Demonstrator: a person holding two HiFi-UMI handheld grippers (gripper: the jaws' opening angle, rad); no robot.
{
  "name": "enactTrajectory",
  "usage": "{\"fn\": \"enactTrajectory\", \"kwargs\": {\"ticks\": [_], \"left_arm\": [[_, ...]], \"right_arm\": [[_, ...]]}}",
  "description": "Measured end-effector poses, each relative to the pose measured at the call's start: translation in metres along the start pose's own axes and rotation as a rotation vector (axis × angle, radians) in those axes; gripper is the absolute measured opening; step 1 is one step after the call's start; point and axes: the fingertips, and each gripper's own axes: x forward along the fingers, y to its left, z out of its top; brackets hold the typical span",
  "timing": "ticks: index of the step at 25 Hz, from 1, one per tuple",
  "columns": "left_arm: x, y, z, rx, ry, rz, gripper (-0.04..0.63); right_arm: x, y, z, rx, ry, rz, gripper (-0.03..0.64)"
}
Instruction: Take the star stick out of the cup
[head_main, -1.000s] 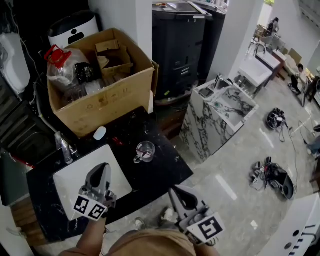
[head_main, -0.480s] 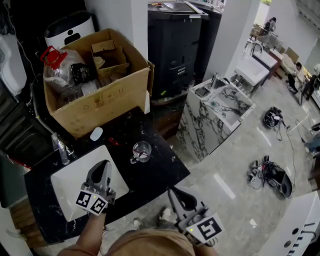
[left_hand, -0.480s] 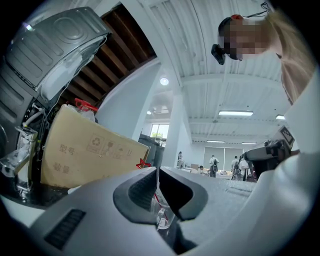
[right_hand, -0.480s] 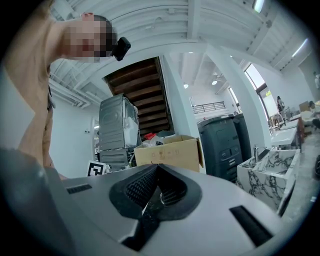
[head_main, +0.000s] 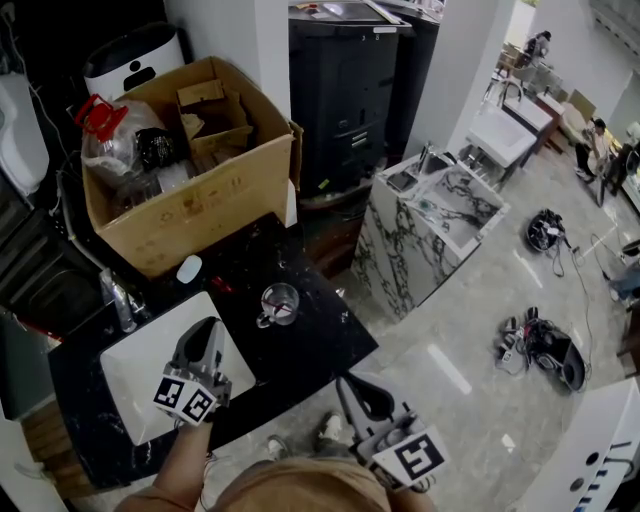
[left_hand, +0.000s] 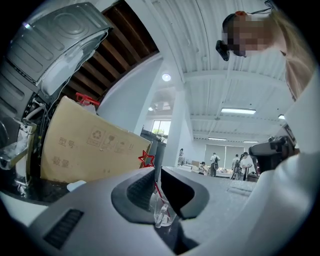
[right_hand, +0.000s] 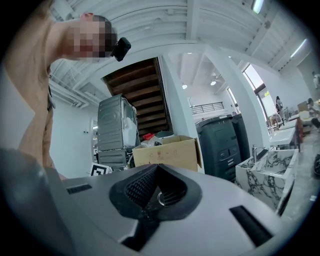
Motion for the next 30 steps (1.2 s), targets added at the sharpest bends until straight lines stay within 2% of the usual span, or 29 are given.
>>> {"fn": "enactTrajectory", "kwargs": {"ticks": [30], "left_arm": [[0.05, 0.011, -0.03, -0.067, 0.067, -0.03, 0.14]], "right_arm": [[0.001, -0.017, 0.002, 0.002, -0.002, -0.03, -0.002]]}}
